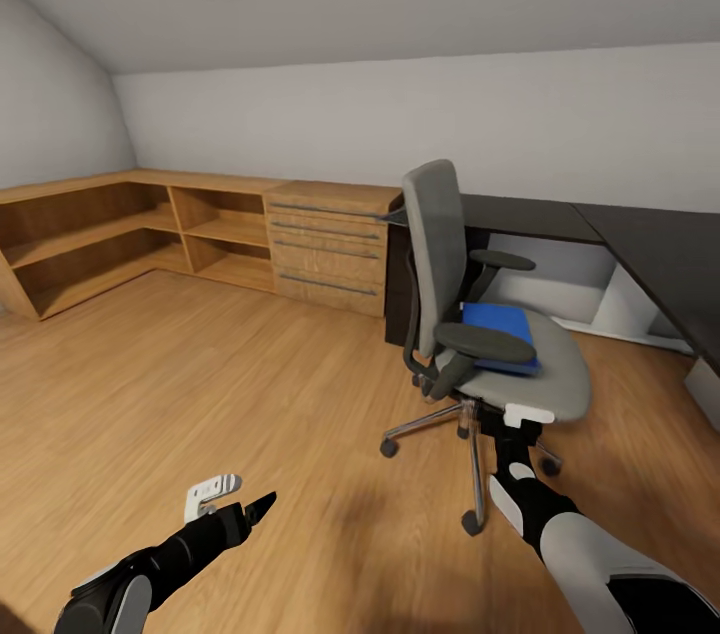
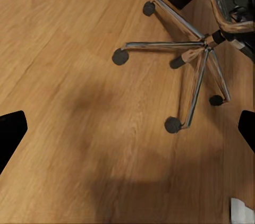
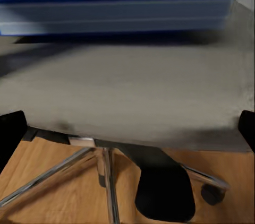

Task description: In the bedroom, organize the workspace by keeping the computer under the desk, ensuring the monitor is on the desk, placing the keyboard on the desk next to the monitor, placing the mouse on the desk next to the keyboard, moving the folder from the swivel chair onto the desk next to the mouse, stacking the notebook on top of the folder with the pen on top of the notebook, and positioning the swivel chair next to the desk.

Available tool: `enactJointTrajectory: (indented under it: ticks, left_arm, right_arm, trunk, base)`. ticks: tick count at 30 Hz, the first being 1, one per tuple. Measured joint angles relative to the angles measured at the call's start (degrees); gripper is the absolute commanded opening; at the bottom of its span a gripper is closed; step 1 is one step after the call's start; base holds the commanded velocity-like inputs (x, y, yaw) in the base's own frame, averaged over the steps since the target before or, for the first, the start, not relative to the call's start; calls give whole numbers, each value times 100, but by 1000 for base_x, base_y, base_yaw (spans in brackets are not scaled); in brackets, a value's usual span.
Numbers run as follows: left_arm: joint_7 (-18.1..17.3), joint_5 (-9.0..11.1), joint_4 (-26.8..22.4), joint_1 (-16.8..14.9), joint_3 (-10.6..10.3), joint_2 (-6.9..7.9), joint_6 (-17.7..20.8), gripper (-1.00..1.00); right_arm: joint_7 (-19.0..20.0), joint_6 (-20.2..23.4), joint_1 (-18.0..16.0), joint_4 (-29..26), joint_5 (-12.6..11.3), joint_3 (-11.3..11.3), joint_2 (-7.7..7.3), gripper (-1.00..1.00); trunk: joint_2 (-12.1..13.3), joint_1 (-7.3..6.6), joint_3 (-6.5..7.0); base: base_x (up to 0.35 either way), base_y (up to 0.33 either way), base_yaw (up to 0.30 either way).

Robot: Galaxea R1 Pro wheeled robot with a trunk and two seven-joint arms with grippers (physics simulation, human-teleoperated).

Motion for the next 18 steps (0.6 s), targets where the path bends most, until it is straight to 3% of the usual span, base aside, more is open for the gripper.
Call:
enactJointTrajectory:
  ticks: [18]
  left_arm:
    - [1, -5, 0, 0, 0, 0, 0, 100]
  right_arm:
    - [7, 0, 0, 0, -19, 0, -16, 100]
  trunk:
    - [0, 0, 83]
  base:
    - [0, 0, -251]
